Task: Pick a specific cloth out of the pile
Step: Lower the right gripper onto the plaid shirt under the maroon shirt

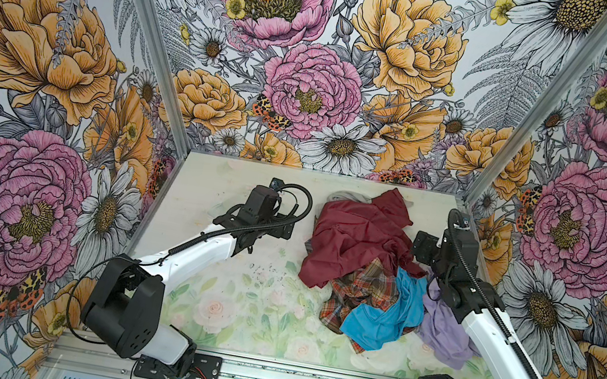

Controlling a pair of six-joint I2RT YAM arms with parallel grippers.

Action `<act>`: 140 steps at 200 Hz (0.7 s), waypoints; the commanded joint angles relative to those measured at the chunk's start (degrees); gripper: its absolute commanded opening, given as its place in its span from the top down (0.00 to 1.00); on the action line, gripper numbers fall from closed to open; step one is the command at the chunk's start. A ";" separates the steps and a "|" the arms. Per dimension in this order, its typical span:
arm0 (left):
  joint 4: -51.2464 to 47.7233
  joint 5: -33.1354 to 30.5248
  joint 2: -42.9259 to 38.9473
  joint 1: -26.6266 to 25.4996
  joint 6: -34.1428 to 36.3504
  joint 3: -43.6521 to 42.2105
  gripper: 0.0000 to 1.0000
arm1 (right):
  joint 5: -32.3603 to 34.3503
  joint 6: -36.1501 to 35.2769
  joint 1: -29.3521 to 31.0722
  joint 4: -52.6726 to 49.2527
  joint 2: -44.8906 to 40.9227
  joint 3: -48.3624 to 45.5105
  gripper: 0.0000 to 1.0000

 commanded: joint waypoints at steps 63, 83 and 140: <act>-4.84 6.78 1.20 -3.47 -0.36 3.85 0.01 | -10.76 3.99 12.55 -26.21 -1.89 7.99 0.20; -4.93 7.03 1.28 -3.69 -0.29 3.94 0.01 | -10.50 4.96 16.39 -29.24 -1.24 8.19 0.24; -5.01 7.03 1.20 -3.69 -0.28 4.13 0.01 | -9.49 7.76 25.09 -29.90 2.74 5.59 0.29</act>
